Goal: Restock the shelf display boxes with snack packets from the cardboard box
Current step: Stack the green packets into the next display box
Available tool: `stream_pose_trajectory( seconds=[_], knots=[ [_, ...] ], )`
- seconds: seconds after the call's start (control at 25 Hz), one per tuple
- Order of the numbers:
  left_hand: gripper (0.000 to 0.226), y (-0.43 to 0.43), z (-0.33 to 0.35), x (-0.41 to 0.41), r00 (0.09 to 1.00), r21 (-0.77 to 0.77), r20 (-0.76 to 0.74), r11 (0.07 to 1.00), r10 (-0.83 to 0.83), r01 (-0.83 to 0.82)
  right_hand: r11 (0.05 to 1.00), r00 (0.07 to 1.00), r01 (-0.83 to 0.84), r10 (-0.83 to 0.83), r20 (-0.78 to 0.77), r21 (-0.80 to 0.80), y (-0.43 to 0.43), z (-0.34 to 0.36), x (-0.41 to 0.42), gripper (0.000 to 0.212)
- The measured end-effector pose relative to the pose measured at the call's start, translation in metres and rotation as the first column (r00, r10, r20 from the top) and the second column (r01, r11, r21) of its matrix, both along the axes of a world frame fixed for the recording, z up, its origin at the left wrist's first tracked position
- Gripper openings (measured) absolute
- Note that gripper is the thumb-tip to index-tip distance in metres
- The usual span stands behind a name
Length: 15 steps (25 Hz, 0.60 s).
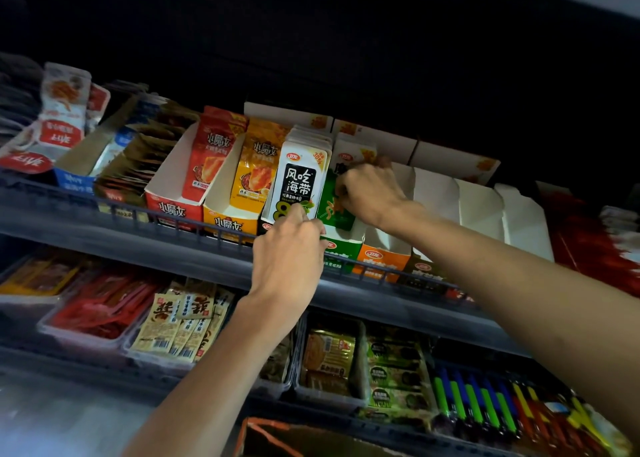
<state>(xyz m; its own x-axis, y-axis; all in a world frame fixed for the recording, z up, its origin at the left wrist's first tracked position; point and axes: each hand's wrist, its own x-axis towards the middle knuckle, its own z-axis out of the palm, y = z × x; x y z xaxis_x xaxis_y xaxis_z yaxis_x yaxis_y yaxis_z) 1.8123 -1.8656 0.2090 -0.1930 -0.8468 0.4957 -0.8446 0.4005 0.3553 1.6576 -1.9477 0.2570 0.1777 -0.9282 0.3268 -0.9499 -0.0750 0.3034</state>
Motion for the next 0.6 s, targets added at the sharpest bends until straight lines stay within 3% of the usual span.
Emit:
stream_pose_trajectory(
  seconds=[0.2,0.4,0.52,0.6],
  knots=[
    [0.026,0.011,0.000,0.002,0.997,-0.042,-0.048,0.998,-0.059,0.057,0.987,0.962,-0.121,0.142,0.232,-0.105,0.042,0.003,-0.007,0.015],
    [0.022,0.038,-0.012,0.005,0.968,0.056,-0.107,0.971,-0.225,0.232,0.969,0.813,-0.217,0.246,0.527,-0.117,0.138,-0.015,-0.023,0.015],
    [0.022,0.058,-0.040,0.009,0.923,0.257,0.018,0.894,-0.385,0.368,0.917,0.809,-0.374,0.248,0.533,0.140,0.201,-0.062,-0.042,0.014],
    [0.022,0.073,-0.068,0.008,0.853,0.423,0.132,0.807,-0.505,0.413,0.781,0.856,-0.410,0.150,0.495,0.471,0.239,-0.104,-0.054,0.017]
  ],
)
